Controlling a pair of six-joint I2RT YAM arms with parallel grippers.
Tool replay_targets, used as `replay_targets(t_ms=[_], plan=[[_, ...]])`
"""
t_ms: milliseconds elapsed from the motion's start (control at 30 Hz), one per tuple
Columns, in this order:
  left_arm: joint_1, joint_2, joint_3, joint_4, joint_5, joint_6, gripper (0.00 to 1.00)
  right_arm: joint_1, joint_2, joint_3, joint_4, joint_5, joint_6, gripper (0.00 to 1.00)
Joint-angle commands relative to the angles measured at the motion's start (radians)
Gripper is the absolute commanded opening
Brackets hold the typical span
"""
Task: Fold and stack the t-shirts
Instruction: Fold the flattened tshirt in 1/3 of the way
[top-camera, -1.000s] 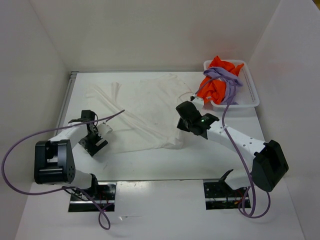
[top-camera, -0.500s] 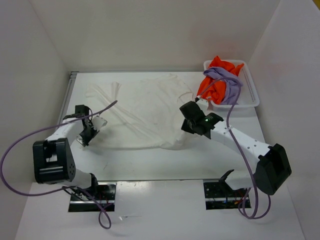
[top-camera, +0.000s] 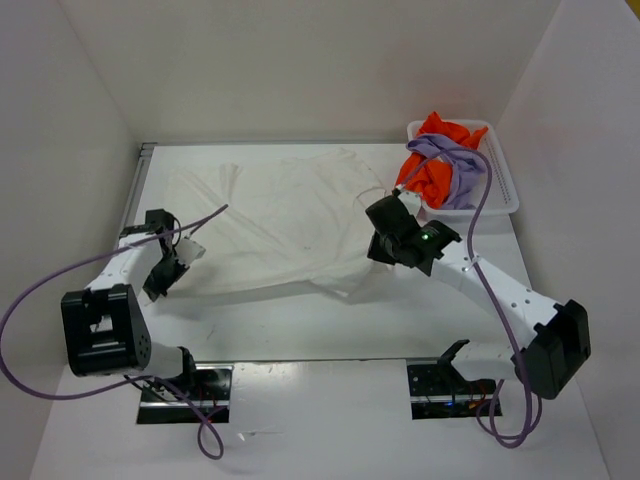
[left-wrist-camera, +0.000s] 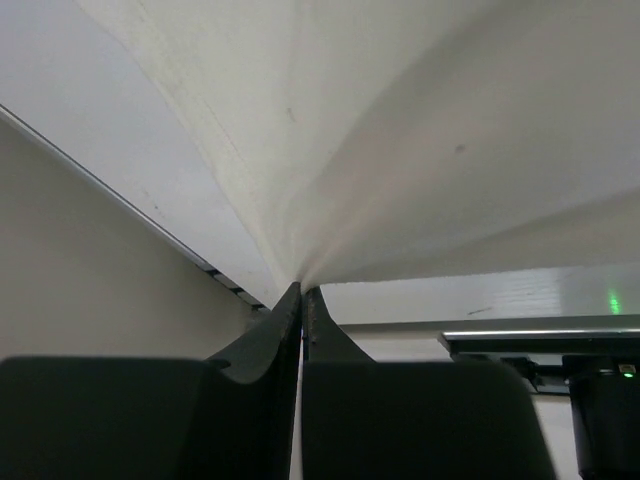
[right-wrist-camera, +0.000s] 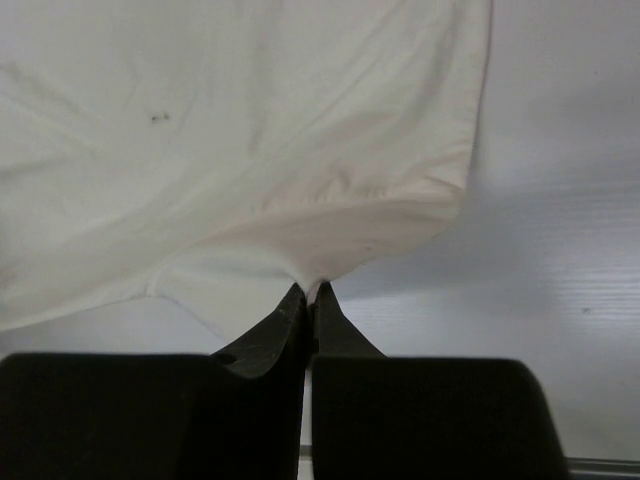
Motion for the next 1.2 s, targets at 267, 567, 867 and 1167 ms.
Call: replay_targets(t_ms=[267, 567, 867, 1167], plan=[[0.023, 0.047, 0.001, -0.145, -0.142, -0.052, 0.00, 0.007, 0.050, 0.082, 0.042, 0.033, -0.082, 0.00], [0.023, 0.306, 0.365, -0.085, -0.005, -0.104, 0.00, -0.048, 0.321, 0.252, 0.225, 0.055, -0.277, 0.00], [0.023, 0.455, 0.522, 0.003, -0.070, -0.115, 0.01, -0.168, 0.507, 0.361, 0.376, 0.044, -0.364, 0.00], [-0.024, 0.550, 0.631, 0.038, -0.094, -0.145, 0.02, -0.188, 0.682, 0.556, 0.386, 0.053, -0.440, 0.00]])
